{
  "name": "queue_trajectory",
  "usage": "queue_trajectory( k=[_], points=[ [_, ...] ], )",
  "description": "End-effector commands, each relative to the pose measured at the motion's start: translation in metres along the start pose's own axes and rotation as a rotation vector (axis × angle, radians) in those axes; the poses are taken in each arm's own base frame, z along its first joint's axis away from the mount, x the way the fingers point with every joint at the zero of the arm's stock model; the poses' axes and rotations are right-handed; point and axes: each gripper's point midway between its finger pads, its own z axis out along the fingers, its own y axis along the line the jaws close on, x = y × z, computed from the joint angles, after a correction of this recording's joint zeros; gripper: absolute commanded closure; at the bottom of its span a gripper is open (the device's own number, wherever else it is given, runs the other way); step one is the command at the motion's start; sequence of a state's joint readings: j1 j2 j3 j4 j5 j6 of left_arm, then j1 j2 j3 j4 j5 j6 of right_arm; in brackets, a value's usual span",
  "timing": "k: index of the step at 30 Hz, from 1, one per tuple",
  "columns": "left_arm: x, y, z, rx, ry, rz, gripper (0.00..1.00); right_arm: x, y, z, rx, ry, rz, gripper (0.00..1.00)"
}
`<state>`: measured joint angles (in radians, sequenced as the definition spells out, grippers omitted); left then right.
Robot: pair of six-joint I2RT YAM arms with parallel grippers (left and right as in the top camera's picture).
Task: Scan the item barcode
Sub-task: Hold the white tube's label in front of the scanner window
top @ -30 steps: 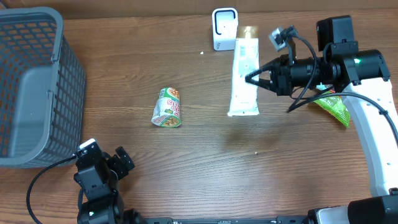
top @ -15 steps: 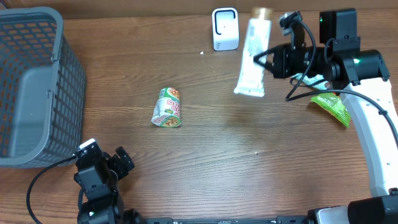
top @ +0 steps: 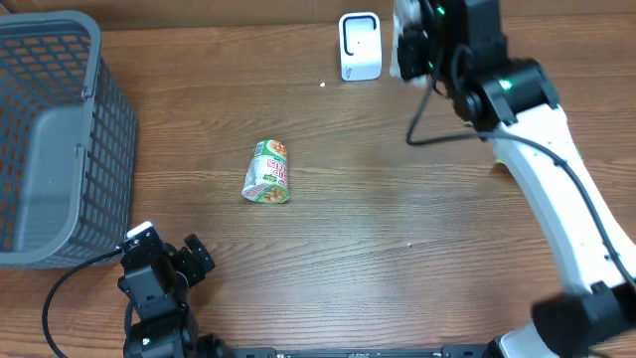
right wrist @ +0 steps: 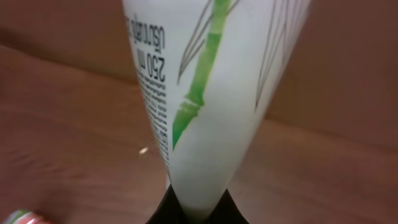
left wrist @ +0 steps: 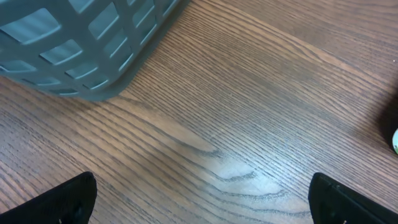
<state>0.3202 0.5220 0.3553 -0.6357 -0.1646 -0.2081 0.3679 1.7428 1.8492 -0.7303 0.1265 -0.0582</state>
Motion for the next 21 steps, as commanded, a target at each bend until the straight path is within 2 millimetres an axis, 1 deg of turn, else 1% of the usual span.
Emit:
queue_trajectory(
  k=[1,7,9,11,17,20,21],
  points=[
    [-0.008,-0.003,-0.004,0.015,-0.024,-0.008,0.00,-0.013,-0.023,0.026,0.178,-0.005,-0.171,0.96],
    [-0.008,-0.003,-0.004,0.015,-0.024,-0.008,0.00,0.012,-0.028,0.084,0.334,0.071,-0.380,0.96],
    [-0.008,-0.003,-0.004,0.015,-0.024,-0.008,0.00,0.022,-0.027,0.106,0.371,0.092,-0.465,0.96],
    [-0.008,-0.003,-0.004,0.015,-0.024,-0.008,0.00,0.029,-0.026,0.125,0.399,0.100,-0.524,0.96],
    [-0.008,-0.003,-0.004,0.015,-0.024,-0.008,0.00,0.043,-0.022,0.171,0.419,0.084,-0.642,0.96],
    [-0.008,-0.003,-0.004,0.015,-0.024,-0.008,0.00,0.047,-0.020,0.190,0.442,0.056,-0.671,0.96],
    [-0.008,-0.003,-0.004,0.015,-0.024,-0.008,0.00,0.048,-0.021,0.193,0.451,0.053,-0.685,0.96]
  ],
)
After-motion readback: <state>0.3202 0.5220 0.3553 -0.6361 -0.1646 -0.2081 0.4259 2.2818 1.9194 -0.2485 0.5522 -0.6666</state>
